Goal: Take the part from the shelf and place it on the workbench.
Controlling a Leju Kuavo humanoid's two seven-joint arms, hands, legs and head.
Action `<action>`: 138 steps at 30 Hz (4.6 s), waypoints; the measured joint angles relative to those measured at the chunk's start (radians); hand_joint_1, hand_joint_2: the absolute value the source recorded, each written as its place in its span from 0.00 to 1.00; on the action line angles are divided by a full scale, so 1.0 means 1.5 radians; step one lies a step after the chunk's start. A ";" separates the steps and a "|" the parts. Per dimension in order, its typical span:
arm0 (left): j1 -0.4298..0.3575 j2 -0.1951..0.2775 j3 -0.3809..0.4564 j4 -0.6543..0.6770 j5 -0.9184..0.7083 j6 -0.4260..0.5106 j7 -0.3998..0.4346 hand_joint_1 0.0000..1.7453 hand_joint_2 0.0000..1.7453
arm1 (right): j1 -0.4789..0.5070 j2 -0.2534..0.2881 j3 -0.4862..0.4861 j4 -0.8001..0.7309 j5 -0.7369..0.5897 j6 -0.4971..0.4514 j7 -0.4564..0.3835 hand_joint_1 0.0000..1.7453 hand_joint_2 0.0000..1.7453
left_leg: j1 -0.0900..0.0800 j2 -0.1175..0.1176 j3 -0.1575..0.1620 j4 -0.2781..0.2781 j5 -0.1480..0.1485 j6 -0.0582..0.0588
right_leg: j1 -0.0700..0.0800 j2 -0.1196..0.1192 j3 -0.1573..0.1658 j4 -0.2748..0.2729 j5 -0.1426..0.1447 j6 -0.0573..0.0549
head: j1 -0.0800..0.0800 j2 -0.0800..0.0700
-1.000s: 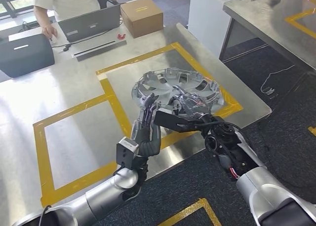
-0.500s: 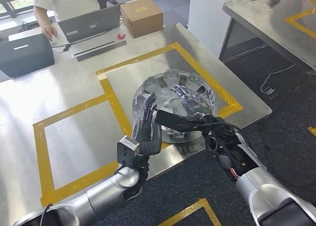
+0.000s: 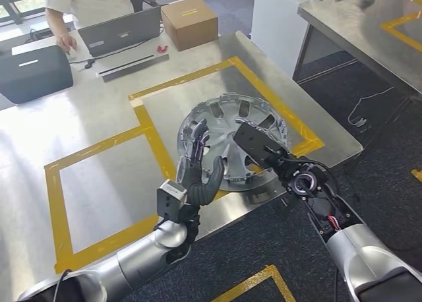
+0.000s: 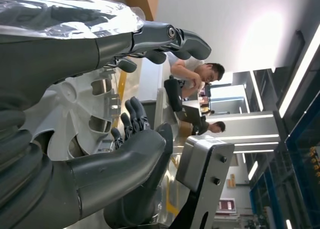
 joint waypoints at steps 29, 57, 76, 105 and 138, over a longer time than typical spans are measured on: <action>0.093 0.064 0.031 -0.109 -0.134 0.057 0.094 0.00 0.00 | 0.352 -0.236 -0.100 -0.655 -0.076 -0.300 0.001 0.00 0.00 | 0.000 0.000 0.001 0.000 -0.001 0.001 | 0.000 -0.001 0.001 -0.001 0.000 0.000 | 0.000 0.000; 0.101 0.065 0.036 -0.127 -0.143 0.057 0.105 0.00 0.00 | 0.438 -0.256 -0.117 -0.738 -0.116 -0.291 0.001 0.00 0.00 | 0.004 0.009 0.007 -0.008 0.005 0.021 | -0.003 0.001 -0.012 0.021 -0.014 0.017 | -0.001 0.000; 0.120 0.058 0.044 -0.133 -0.159 0.057 0.112 0.00 0.00 | 0.472 -0.266 -0.115 -0.762 -0.131 -0.296 0.001 0.00 0.00 | 0.010 -0.003 -0.086 0.215 -0.119 -0.011 | -0.010 0.004 -0.002 0.022 -0.022 -0.002 | -0.022 0.000; 0.129 0.055 0.047 -0.150 -0.175 0.057 0.129 0.00 0.00 | 0.478 -0.266 -0.115 -0.773 -0.125 -0.283 -0.010 0.00 0.00 | 0.004 0.004 -0.076 0.144 -0.063 -0.006 | -0.004 -0.010 0.034 0.004 -0.034 -0.009 | -0.025 0.000; 0.132 0.059 0.053 -0.159 -0.168 0.057 0.127 0.00 0.00 | 0.470 -0.266 -0.091 -0.783 -0.136 -0.321 -0.033 0.00 0.00 | 0.005 -0.004 -0.124 0.232 -0.089 -0.009 | -0.001 0.008 0.031 0.009 -0.034 -0.013 | -0.033 0.000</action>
